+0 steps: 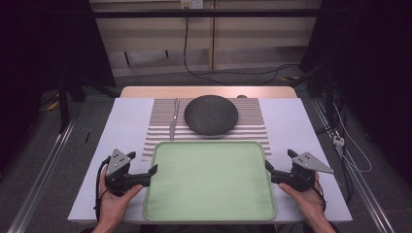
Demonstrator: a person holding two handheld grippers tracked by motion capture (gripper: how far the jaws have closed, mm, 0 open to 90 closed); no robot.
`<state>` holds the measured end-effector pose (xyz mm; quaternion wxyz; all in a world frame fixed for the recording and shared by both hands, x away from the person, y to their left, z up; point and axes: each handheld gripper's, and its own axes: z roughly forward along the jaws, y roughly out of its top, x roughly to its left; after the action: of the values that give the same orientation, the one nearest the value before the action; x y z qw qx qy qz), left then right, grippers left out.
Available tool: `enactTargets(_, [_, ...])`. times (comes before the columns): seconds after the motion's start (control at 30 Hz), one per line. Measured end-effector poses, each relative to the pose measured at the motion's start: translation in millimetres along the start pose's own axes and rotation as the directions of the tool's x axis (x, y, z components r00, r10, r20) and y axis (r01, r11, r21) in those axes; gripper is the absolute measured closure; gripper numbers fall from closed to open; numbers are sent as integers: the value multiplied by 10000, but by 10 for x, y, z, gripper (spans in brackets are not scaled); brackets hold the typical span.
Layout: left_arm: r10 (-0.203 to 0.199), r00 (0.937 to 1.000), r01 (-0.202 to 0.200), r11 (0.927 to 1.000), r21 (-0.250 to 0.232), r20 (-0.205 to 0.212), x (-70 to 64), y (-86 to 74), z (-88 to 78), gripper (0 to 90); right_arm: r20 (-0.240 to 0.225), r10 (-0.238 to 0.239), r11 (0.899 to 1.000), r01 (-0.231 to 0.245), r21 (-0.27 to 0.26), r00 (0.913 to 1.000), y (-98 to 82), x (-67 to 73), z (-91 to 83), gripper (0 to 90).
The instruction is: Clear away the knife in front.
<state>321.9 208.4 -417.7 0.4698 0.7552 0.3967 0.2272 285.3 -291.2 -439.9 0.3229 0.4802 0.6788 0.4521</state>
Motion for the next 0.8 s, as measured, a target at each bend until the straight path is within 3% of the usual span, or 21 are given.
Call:
enactTargets(0.13, [-101, 9999, 101, 9999, 52, -74, 6, 23, 24, 99, -66, 17, 10000, -17, 23, 10000, 0, -1, -3, 99])
enactTargets(0.37, [-45, 9998, 37, 9991, 426, 187, 33, 87, 139, 97, -181, -10, 10000, 10, 50, 9998, 1, 7, -7, 99])
enactTargets(0.63, [-304, 9995, 303, 9972, 677, 4, 148, 182, 260, 97, -243, -62, 9998, 66, 163, 9997, -1, 6, 10, 99])
enactTargets(0.8, [-244, 9996, 251, 9971, 722, -112, 177, 282, 363, 98, -295, -81, 9998, 86, 178, 9995, 3, 14, 11, 99])
